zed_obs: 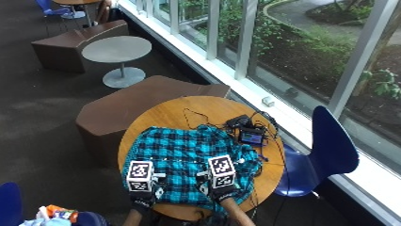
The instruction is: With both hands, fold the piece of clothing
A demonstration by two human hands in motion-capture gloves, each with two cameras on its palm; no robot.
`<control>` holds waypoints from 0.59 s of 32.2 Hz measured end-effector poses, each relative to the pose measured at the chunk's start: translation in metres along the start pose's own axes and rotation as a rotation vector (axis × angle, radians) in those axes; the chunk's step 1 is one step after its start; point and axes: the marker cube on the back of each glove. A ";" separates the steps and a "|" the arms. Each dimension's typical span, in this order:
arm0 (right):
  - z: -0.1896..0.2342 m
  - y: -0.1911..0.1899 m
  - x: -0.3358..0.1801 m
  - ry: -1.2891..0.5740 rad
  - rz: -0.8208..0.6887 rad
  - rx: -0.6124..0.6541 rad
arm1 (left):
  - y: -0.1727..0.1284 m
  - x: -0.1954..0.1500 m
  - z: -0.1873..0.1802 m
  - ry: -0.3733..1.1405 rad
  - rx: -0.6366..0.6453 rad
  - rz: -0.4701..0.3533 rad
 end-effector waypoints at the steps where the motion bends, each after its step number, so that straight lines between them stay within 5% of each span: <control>1: 0.000 0.000 0.000 0.001 0.001 0.000 | 0.000 0.000 0.000 0.000 -0.002 0.001; 13: 0.003 0.025 0.002 0.002 -0.057 -0.036 | 0.014 -0.006 0.004 0.007 -0.077 0.074; 19: 0.052 0.055 0.021 -0.081 -0.070 -0.211 | 0.025 -0.027 0.055 -0.100 -0.207 0.092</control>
